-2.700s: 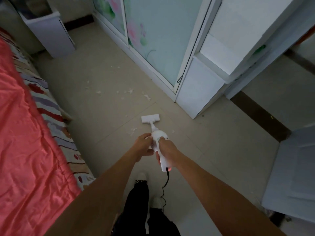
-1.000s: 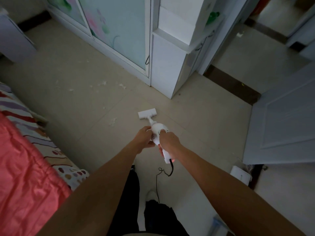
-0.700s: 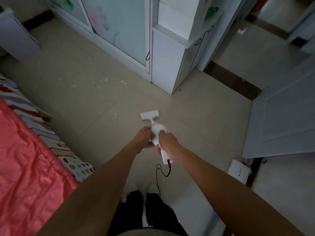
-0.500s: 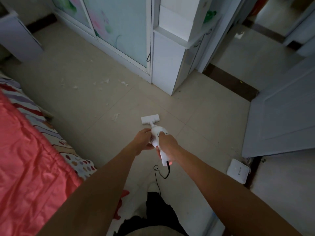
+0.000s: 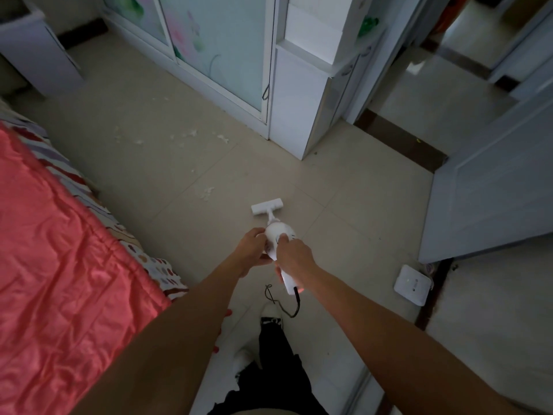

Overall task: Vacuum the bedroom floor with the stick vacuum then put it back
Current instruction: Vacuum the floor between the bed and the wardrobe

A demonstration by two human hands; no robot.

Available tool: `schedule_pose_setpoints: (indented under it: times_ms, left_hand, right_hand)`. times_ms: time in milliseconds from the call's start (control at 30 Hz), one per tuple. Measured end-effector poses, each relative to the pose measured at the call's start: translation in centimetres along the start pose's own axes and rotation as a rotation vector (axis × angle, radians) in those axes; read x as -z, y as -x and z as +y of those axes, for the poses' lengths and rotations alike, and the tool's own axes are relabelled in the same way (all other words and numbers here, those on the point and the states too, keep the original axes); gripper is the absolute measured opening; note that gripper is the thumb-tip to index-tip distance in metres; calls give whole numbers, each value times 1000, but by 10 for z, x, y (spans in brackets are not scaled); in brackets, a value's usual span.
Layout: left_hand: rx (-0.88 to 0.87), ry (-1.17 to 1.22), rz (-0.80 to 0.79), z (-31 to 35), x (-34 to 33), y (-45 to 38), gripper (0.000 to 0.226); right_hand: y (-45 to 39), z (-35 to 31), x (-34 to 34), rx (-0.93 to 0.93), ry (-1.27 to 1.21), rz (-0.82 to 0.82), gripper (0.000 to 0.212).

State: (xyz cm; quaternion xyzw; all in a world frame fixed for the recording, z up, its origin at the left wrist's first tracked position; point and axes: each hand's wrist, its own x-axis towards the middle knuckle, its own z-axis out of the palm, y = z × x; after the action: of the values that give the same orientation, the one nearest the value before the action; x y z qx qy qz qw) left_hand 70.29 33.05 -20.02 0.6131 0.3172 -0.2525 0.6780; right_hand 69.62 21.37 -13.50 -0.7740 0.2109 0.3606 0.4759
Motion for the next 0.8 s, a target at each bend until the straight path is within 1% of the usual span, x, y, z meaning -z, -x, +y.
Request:
schedule_pose_setpoints:
  times_ms: [67,100,167,233,367,400,500,600,700,800]
  left_hand:
    - [-8,-14,-9,-6,0,5,41]
    - [-10,-16,-15,-8,-2,9,39]
    - [-6,-19,-17,-11,-3,16,35]
    - [-6,-29,-11,-16,-3,22,35]
    - [-2,-50,16,-26,7,26,38]
    - [2,-46,22,-28,11,27,38]
    - [7,-12,48,-33,25,30,36]
    - [19,40,101,-38,38,33,34]
    - [43,94,163,-41,50,37,32]
    - [63,93,203,-43,60,39,31]
  right_hand:
    - [4,7,-1,-13,-22,-6,40]
    - [7,11,-2,-19,-31,2,41]
    - [7,15,-4,-56,-43,36,49]
    - [10,21,-5,-102,-60,55,50]
    - [8,29,-13,-74,-80,-28,46]
    - [8,27,-19,-80,-78,-10,46]
    - [4,26,-37,-128,-89,15,57]
    - [4,21,-50,-152,-103,-15,55]
    - [-2,14,-63,-140,-42,-62,61]
    - [-9,10,-77,-109,40,-82,69]
